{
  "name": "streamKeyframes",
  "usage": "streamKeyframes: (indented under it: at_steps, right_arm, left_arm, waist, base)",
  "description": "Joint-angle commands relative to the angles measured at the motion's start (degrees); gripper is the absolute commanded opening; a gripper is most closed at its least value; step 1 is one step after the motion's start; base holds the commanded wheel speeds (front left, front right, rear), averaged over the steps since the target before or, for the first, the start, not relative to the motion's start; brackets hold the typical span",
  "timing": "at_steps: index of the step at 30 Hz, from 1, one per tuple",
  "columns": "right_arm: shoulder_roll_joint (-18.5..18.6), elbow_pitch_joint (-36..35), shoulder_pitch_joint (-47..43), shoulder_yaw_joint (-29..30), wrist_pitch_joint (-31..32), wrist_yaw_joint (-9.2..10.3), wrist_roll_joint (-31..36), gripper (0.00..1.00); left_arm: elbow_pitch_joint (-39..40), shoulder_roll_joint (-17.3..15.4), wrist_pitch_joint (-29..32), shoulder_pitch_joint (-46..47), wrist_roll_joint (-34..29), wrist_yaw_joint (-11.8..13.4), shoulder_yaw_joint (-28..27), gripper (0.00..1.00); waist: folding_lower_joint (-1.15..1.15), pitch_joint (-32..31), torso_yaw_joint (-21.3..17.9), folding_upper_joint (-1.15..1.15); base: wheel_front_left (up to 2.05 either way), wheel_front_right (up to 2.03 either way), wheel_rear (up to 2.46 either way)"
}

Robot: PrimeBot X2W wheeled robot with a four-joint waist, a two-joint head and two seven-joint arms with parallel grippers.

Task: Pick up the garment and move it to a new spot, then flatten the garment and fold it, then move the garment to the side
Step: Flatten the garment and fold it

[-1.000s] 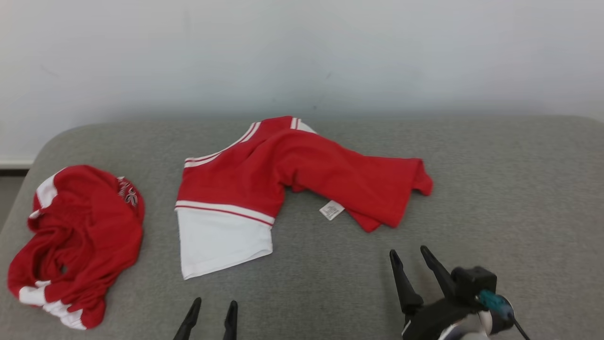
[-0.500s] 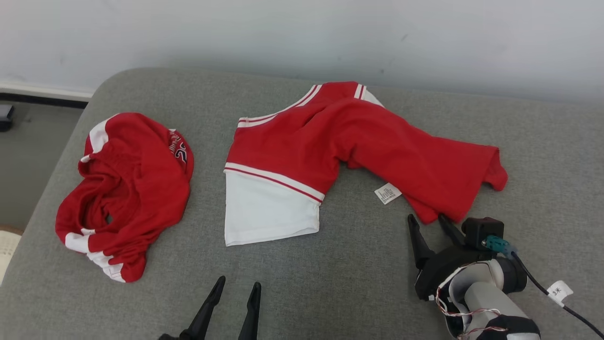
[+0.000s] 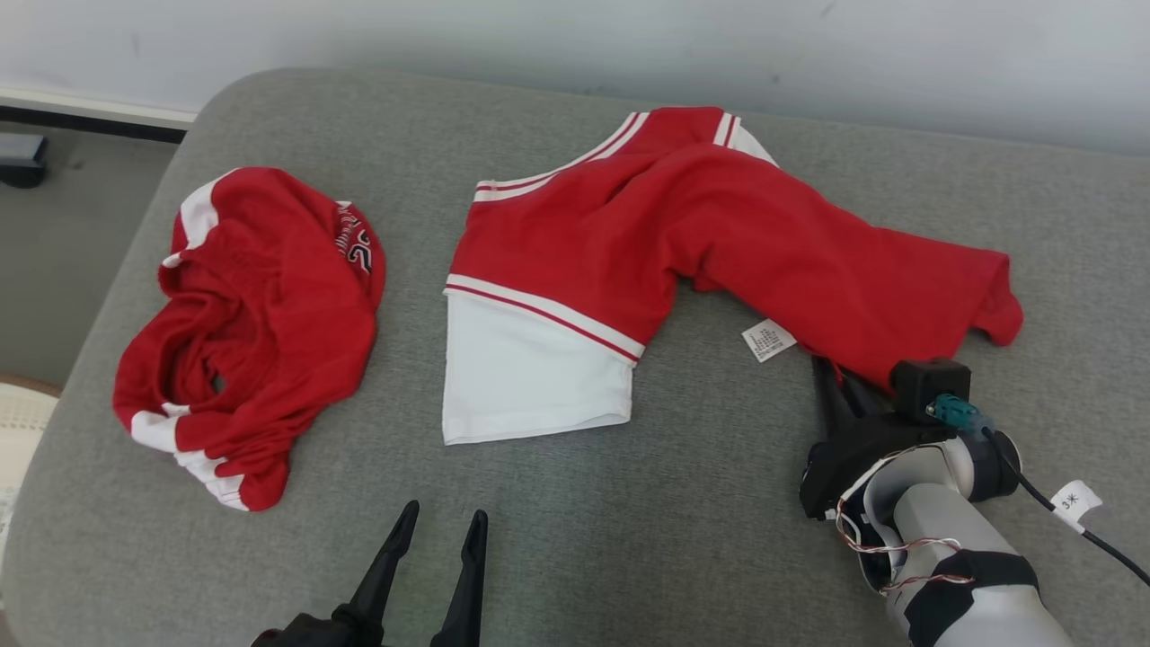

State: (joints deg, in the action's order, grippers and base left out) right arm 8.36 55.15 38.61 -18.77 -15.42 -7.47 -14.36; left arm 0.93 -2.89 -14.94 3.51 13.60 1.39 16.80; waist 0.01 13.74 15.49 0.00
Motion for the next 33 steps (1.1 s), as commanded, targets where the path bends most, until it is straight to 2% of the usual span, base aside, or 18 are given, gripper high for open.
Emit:
streamKeyframes:
  at_steps: [1, 9, 16, 21, 24, 29, 33]
  right_arm:
    - [-0.08, -2.81, -2.92, -0.13, 0.42, -0.05, 0.92, 0.0]
    - [3.13, -22.57, -8.86, 0.62, 0.26, -0.04, -0.83, 0.0]
    - [7.19, -35.42, -11.26, 1.43, 0.27, -0.04, -1.92, 0.0]
    - [9.99, -40.6, -11.89, 2.21, 0.27, -0.04, -2.47, 0.0]
    - [13.4, -42.07, -14.85, 2.83, 0.81, -0.04, -2.43, 0.0]
    - [17.42, -44.47, -24.62, 5.62, 5.18, -0.04, -5.5, 0.0]
    - [18.03, -44.62, -32.4, 7.54, 7.2, -0.04, -6.52, 0.0]
  left_arm:
    - [0.05, -0.01, -0.29, -0.53, 0.1, 0.22, -0.54, 1.0]
    - [-0.29, -0.02, -0.29, -2.11, -0.37, 0.25, -1.93, 1.0]
    - [-0.87, -0.03, -0.29, -3.84, -0.78, 0.05, -2.25, 1.0]
    - [-0.9, -0.03, -0.29, -4.4, -0.72, 0.2, -2.38, 1.0]
    - [-1.01, -0.03, -0.29, -4.93, -0.72, -0.06, -2.29, 1.0]
    - [-0.83, -0.03, -0.29, -5.36, -0.38, 0.05, -2.66, 1.0]
    - [-0.78, -0.03, -0.29, -6.01, -0.07, 0.06, -2.8, 1.0]
  waist:
    - [-0.01, -0.98, -1.97, 0.0]
    - [-0.01, -4.88, -7.76, 0.0]
    - [-0.01, -8.67, -11.53, 0.0]
    - [-0.01, -10.11, -12.44, 0.0]
    - [-0.01, -10.66, -12.44, 0.0]
    - [-0.01, -10.47, -12.14, 0.0]
    - [-0.01, -10.08, -12.98, 0.0]
  base:
    - [0.0, 0.0, 0.0]
    - [0.0, 0.0, 0.0]
    - [0.0, 0.0, 0.0]
    - [0.0, 0.0, 0.0]
    - [0.0, 0.0, 0.0]
    - [0.0, 0.0, 0.0]
    - [0.0, 0.0, 0.0]
